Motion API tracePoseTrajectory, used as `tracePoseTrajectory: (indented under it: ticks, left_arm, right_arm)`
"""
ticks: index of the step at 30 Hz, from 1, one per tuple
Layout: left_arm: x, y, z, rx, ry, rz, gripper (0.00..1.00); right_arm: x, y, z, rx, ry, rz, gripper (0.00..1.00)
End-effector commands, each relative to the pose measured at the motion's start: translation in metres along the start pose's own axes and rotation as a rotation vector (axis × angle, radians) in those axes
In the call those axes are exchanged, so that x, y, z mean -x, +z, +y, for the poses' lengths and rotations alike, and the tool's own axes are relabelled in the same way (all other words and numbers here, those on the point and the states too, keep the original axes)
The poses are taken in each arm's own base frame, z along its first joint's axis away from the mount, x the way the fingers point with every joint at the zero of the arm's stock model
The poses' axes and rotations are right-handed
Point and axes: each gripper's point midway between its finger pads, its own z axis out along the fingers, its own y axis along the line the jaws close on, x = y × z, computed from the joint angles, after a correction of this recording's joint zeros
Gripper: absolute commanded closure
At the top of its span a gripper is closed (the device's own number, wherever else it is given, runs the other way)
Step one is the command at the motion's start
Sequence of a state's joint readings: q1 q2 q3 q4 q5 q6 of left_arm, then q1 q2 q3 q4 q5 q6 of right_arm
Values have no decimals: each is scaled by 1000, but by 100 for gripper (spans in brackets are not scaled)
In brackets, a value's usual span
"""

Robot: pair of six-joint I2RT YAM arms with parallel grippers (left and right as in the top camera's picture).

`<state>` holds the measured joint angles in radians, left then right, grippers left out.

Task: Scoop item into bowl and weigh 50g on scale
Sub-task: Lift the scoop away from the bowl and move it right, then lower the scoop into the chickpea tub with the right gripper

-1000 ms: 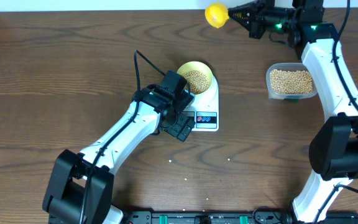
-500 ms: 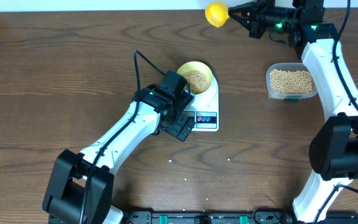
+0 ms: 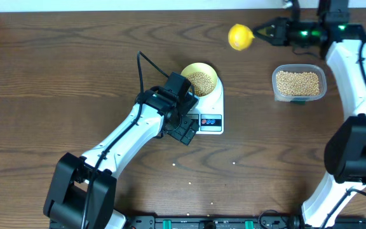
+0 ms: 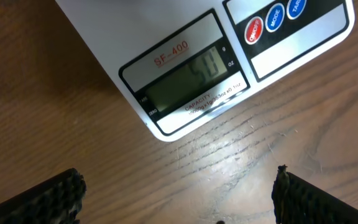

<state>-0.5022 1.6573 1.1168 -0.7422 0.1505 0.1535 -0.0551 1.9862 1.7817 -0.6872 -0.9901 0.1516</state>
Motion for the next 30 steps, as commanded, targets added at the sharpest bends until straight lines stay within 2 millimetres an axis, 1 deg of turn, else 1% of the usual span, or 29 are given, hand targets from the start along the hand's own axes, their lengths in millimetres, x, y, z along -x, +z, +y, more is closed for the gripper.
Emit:
tracePoseTrajectory:
  ticks: [1, 5, 8, 10, 13, 17, 20, 22, 24, 26, 30]
  left_arm:
    - [-6, 4, 2, 11, -11, 21, 2]
    - [-6, 4, 2, 11, -11, 21, 2]
    - [-6, 4, 2, 11, -11, 21, 2]
    - [-6, 4, 2, 11, -11, 21, 2]
    - [-6, 4, 2, 11, -11, 21, 2]
    - [-6, 4, 2, 11, -11, 21, 2]
    - [-6, 4, 2, 11, -11, 21, 2]
    - [-6, 4, 2, 11, -11, 21, 2]
    - [-6, 4, 2, 11, -11, 21, 2]
    - [-6, 4, 2, 11, -11, 21, 2]
    - [-6, 4, 2, 11, -11, 21, 2]
  right_arm:
    - [-3, -20, -11, -16, 139, 5, 99]
    - [-20, -42, -30, -54, 287, 34, 99]
    - [-27, -63, -50, -113, 371, 28, 99]
    - [-35, -77, -70, -204, 419, 26, 99]
    - [-51, -98, -103, -393, 479, 44, 99]
    - [-71, -118, -131, -601, 481, 94, 99]
    - [-79, -131, -146, -732, 478, 118, 99]
    - [-82, -138, -154, -802, 466, 128, 99]
    - [-82, -139, -157, -841, 450, 133, 99]
    - [-82, -137, -158, -860, 437, 139, 99]
    - [-87, -127, -158, -882, 416, 173, 99]
